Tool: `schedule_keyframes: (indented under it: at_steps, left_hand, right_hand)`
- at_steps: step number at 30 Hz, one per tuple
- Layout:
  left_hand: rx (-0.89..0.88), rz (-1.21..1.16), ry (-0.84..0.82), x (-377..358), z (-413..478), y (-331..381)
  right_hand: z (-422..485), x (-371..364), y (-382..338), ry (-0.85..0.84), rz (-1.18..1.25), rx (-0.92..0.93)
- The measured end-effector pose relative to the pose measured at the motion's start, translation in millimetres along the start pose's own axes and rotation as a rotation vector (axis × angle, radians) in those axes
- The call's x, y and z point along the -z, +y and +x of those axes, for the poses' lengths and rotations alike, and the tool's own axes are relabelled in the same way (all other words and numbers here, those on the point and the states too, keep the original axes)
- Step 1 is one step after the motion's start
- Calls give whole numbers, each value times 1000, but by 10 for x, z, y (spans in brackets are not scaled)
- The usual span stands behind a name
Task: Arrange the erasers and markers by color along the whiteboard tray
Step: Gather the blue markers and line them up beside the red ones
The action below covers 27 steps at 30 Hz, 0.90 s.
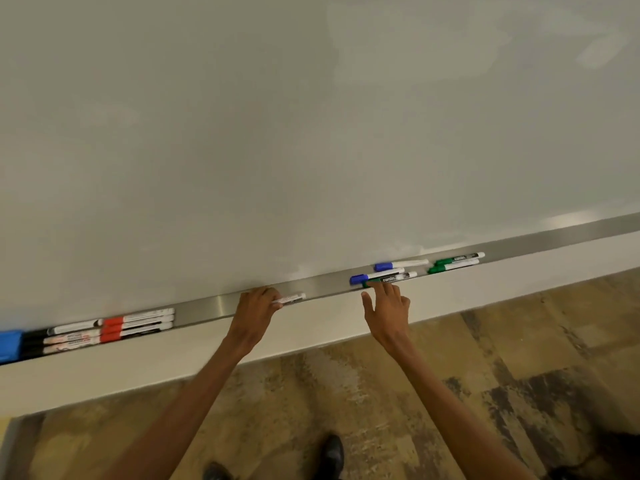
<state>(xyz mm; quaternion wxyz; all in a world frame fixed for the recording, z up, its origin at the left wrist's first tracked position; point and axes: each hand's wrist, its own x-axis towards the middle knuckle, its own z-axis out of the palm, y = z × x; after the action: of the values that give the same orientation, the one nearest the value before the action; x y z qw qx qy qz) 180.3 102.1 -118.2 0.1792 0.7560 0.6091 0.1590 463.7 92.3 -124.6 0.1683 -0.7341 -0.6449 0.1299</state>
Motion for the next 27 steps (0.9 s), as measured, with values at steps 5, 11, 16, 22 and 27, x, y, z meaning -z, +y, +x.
schedule_keyframes:
  at_steps: [5,11,16,22,27]
  left_hand:
    - [-15,-2,92,91,-74,-14]
    - [28,-38,145,149,-265,-9]
    - [101,-45,130,148,-435,-118]
    - [102,-41,130,151,-418,-117]
    - [35,-34,127,146,-187,82]
  right_hand:
    - [379,101,-14,-41,-60,109]
    - [585,88,-113,-186,-191,202]
    - [620,51,-145,-199,-247,223]
    - [644,74,-29,-105,-253,436]
    - [644,243,72,49,-88,478]
